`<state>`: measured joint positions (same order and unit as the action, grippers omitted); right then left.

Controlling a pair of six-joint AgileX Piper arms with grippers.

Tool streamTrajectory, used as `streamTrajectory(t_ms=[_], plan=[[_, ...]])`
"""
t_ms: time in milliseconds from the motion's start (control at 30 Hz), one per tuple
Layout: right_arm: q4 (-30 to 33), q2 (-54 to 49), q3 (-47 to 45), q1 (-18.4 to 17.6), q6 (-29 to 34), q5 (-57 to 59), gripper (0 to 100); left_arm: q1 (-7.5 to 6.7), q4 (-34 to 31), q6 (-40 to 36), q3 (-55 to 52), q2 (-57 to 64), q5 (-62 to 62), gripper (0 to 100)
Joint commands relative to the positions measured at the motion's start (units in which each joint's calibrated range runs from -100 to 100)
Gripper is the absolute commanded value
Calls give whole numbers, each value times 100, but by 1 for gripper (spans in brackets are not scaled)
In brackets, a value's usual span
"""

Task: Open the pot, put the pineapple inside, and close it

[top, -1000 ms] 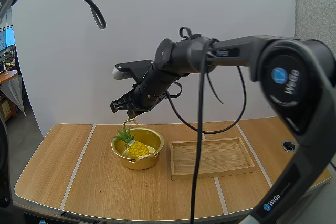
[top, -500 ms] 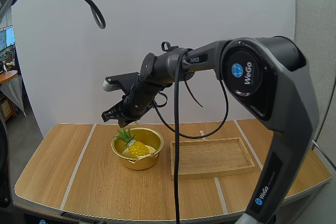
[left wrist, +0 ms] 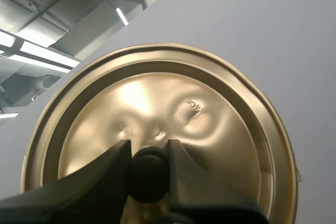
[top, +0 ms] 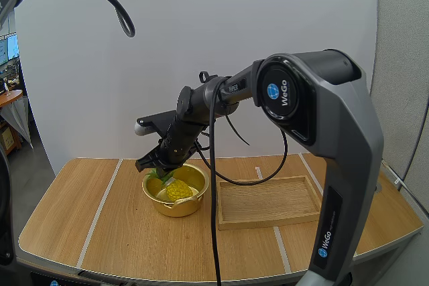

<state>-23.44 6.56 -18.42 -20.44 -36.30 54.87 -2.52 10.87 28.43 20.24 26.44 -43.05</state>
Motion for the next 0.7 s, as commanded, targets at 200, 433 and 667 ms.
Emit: streamTrajectory(t_ms=[200,433,667], plan=[[851,-1,20,-6,391,55,0,-9,48,-24,77,45,196,0],[890,-1,-302,34,391,-79,0,-9,48,-24,77,45,196,0],[856,-30,-380,34,391,-255,0,-9,48,-24,77,45,196,0]])
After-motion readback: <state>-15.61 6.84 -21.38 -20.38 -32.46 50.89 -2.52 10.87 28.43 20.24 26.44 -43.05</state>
